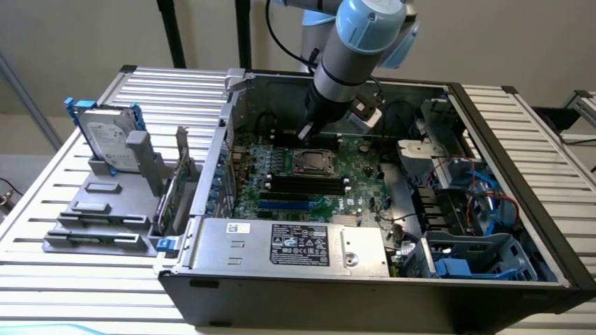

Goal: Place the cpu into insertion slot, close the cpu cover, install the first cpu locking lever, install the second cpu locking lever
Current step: 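Install the first cpu locking lever, then install the second cpu locking lever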

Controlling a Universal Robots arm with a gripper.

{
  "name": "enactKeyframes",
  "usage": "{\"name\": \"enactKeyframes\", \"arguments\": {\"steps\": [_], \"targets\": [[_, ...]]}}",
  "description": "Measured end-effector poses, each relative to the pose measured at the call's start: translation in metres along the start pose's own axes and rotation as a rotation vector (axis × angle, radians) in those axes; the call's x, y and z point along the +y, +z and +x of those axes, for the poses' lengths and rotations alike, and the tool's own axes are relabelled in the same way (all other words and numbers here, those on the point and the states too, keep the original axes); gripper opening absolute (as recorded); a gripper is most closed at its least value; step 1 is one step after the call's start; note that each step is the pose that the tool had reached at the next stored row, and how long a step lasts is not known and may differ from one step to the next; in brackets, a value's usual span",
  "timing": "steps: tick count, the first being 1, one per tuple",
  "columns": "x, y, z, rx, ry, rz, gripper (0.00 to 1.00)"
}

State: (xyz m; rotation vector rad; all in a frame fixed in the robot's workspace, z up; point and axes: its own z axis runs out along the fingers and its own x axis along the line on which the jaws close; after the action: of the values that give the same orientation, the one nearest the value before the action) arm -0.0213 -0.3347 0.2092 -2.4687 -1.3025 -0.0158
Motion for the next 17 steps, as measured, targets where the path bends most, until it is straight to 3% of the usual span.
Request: {"name": "enactKeyframes", "arguments": {"steps": [17], "targets": [[0.0023, -0.0019, -0.0039, 0.0000, 0.000, 0.0004, 0.11]]}}
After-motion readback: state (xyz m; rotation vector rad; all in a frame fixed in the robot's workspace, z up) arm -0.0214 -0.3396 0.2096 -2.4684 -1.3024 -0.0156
